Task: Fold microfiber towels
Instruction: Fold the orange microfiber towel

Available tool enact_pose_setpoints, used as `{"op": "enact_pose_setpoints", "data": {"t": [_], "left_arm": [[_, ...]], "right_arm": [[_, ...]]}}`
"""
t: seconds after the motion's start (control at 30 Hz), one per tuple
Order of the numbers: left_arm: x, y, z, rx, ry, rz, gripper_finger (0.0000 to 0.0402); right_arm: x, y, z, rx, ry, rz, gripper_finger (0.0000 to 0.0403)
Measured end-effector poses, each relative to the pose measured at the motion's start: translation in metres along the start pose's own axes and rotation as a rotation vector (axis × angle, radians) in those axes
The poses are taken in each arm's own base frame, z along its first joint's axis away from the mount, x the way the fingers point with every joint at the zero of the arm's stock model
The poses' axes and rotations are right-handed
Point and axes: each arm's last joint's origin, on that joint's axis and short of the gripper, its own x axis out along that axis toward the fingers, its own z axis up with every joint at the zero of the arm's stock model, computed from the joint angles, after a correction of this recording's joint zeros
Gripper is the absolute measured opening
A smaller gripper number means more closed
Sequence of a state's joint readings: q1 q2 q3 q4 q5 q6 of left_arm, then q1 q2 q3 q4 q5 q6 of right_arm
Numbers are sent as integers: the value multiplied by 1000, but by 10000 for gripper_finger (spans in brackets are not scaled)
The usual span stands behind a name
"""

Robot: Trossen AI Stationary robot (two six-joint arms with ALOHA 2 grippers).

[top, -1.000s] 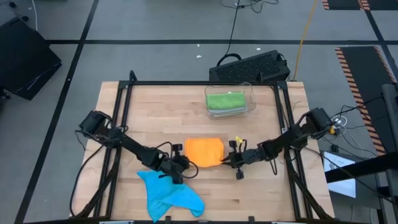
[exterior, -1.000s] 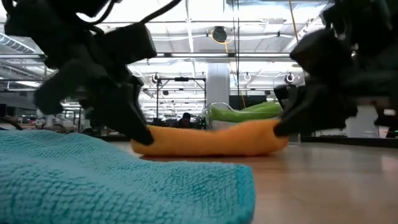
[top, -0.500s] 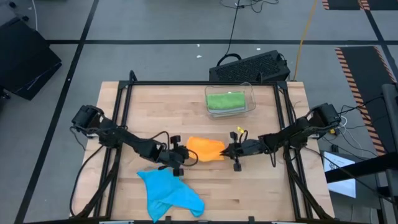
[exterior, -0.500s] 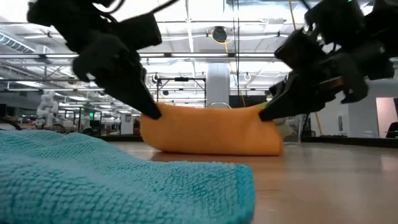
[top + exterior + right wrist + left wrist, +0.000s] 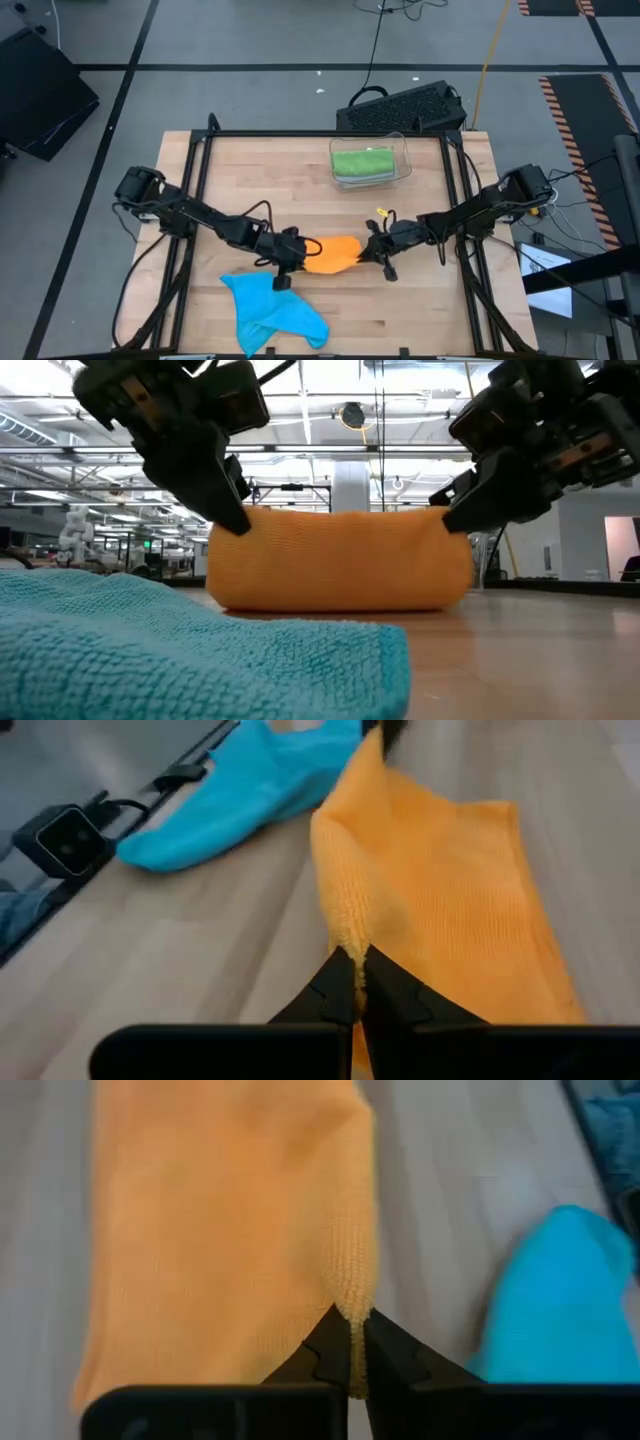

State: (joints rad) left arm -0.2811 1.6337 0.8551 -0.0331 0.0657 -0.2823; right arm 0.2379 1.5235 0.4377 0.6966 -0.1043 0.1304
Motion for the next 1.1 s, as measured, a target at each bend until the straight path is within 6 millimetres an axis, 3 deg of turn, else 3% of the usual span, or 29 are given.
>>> {"op": "enact_pose_setpoints", "data": {"t": [0.47, 0.57, 0.9, 1.1], "left_arm": [[-1, 62, -9, -152, 120, 246, 6], [0, 71, -11, -175, 116, 265, 21], [-7, 75, -3, -171, 59, 368, 139], [-23, 59, 18, -79, -78, 454, 171]], "right_arm": [[-7, -53, -7, 131, 55, -217, 4], [-9, -58, -10, 147, 82, -239, 5], [-11, -65, -12, 167, 90, -383, 58], [-15, -63, -9, 163, 88, -405, 94]]}}
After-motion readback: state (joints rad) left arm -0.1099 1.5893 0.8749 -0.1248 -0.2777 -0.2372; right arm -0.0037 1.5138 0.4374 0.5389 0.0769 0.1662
